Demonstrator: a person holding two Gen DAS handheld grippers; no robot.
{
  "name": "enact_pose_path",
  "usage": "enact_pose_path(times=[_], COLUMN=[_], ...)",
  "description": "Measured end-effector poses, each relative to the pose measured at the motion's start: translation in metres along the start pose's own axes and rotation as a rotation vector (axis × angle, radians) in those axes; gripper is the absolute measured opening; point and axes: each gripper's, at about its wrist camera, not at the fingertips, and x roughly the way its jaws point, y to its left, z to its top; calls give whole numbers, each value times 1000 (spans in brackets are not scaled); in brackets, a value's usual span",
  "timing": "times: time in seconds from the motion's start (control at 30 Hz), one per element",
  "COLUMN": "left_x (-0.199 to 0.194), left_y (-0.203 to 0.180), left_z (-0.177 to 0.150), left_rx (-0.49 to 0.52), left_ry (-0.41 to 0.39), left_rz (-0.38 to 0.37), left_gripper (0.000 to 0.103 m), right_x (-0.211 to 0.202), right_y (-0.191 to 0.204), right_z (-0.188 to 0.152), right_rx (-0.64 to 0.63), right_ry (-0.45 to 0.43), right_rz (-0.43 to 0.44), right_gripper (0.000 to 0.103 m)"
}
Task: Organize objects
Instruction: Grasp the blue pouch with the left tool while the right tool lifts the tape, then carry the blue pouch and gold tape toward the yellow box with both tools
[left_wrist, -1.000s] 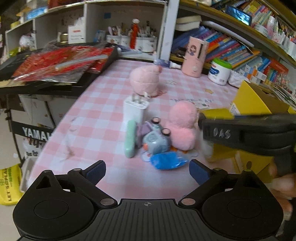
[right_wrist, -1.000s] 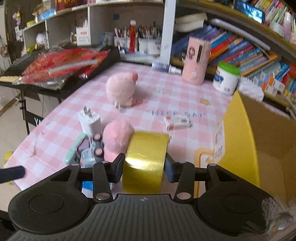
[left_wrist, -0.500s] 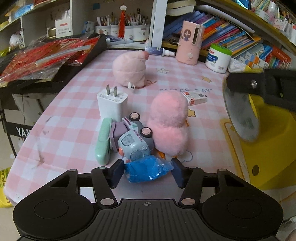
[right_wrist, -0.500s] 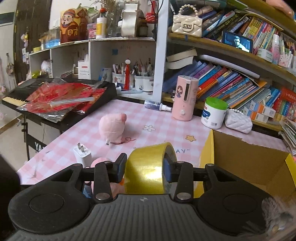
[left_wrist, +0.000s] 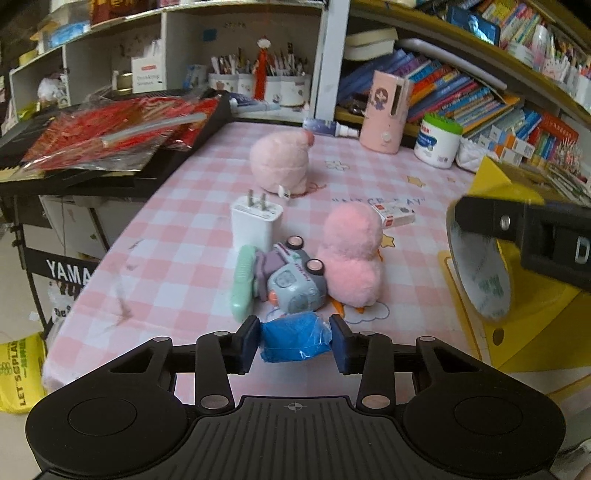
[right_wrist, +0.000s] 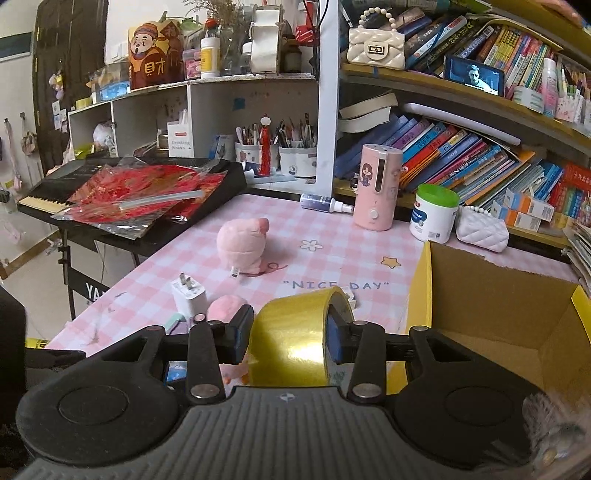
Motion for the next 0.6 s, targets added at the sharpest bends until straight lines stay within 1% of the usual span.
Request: enact_pose_path(times=[0.23,0.33,0.6], left_x=[-33,-45,-75], left_y=[19,24,33], left_z=[-8,-15,-39], left_rx=[-27,-26,-7], left_ry=[-33,-39,-26], left_rz=[-7,-15,-44], left_gripper=[39,39,39], right_x=[-15,-19,-41], right_y=[13,17,30], right_z=[-9,-17,-46], right_rx=[32,70,131], right_ry=[26,67,159], right_rz=[7,5,-27], right_gripper=[38,38,38])
